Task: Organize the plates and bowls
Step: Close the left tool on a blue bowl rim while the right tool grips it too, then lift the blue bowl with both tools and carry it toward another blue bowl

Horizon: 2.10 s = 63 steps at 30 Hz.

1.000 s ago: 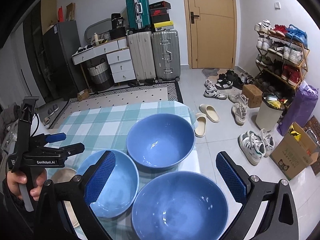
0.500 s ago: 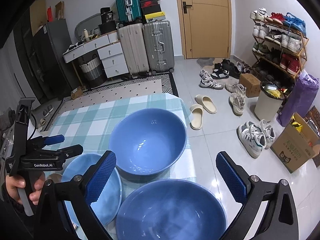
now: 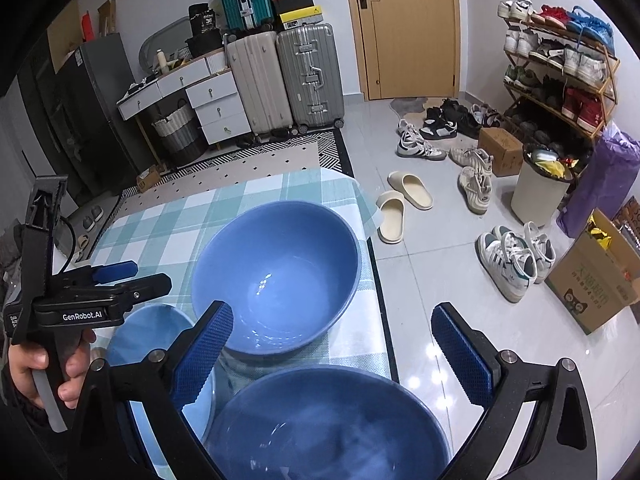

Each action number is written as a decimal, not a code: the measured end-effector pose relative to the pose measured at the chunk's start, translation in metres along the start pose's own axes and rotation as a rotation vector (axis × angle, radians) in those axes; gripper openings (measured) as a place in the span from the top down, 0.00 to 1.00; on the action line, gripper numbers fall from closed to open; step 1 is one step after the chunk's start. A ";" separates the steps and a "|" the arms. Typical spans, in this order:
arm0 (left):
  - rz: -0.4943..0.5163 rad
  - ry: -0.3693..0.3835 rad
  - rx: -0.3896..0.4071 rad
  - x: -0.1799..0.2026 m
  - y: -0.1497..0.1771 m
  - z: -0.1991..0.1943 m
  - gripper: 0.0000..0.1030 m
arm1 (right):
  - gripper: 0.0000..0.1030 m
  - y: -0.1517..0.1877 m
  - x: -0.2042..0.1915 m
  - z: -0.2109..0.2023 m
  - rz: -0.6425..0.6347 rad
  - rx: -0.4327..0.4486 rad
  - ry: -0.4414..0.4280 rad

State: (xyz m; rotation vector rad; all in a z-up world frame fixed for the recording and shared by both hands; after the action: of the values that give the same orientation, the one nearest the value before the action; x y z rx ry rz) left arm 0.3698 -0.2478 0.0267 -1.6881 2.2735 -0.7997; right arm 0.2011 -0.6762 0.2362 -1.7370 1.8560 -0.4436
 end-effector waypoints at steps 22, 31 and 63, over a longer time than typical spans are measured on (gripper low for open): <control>-0.033 0.088 -0.053 0.005 -0.009 0.046 0.60 | 0.51 -0.001 0.023 0.062 0.107 -0.141 -0.101; 0.000 0.097 -0.041 0.015 -0.012 0.048 0.83 | 0.76 -0.002 0.022 0.070 0.101 -0.140 -0.094; 0.025 0.120 0.053 0.038 -0.017 0.005 0.88 | 0.86 -0.008 0.017 0.024 0.077 -0.027 -0.070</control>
State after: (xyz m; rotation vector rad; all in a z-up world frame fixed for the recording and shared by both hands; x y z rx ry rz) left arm 0.3741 -0.2878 0.0373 -1.6270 2.3237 -0.9707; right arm 0.2213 -0.6904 0.2191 -1.6704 1.8802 -0.3249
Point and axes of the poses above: each gripper's, at about its wrist camera, not at the fingertips, and z roughly the way its jaws point, x to its right, y to its underside, the point moved 1 cm from there along z, roughly the way its jaws point, and after that the axes turned 4 degrees about z, right-handed, at the moved point
